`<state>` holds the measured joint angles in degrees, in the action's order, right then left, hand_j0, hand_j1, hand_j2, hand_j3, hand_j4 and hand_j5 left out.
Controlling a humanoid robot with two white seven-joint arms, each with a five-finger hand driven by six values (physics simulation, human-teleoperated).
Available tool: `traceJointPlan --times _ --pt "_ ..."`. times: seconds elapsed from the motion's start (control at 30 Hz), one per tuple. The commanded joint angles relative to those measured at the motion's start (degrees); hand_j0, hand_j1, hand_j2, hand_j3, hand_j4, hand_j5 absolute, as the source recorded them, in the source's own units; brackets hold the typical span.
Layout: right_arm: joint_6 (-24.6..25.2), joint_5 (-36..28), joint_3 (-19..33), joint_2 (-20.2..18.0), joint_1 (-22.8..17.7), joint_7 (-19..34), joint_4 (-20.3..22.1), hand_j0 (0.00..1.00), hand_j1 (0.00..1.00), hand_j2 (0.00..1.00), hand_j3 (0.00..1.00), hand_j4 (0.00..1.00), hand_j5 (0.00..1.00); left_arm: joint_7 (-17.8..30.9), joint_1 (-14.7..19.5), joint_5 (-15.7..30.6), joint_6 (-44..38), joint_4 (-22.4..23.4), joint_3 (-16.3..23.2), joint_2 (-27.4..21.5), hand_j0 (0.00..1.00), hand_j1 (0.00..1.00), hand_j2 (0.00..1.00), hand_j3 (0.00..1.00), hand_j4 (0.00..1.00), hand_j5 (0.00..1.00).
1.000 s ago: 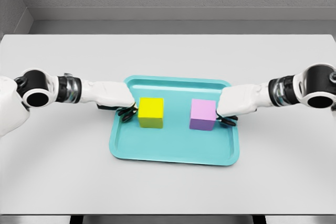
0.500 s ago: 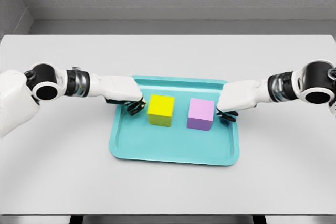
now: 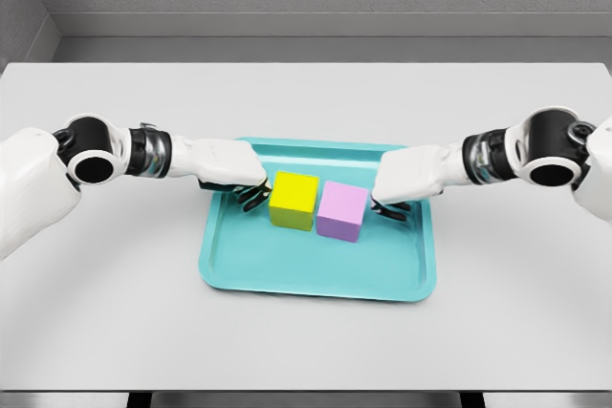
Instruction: Push two cubes
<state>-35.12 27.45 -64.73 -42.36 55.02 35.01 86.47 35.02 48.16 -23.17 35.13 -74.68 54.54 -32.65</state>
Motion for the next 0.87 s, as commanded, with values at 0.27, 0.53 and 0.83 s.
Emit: traceJointPlan --times 0.27,0.53,0.83 --pt "0.12 -0.2 2.41 -4.66 0.35 -0.01 -4.2 0.15 0.15 0.15 0.15 0.15 0.15 -0.02 2.81 -0.03 -0.13 6.75 -0.92 -0.39 0.19 0.19 0.19 0.19 0.19 0.19" --pt "0.12 -12.07 14.63 -13.27 -0.79 -0.01 -6.05 1.0 1.0 1.0 1.0 1.0 1.0 -0.02 3.96 20.01 -0.13 4.02 -0.84 -17.62 1.0 1.0 1.0 1.0 1.0 1.0" --pt "0.12 -11.63 11.46 -13.27 -1.23 -0.01 -6.05 1.0 1.0 1.0 1.0 1.0 1.0 -0.02 2.9 19.83 -0.13 6.66 -0.84 -18.41 1.0 1.0 1.0 1.0 1.0 1.0"
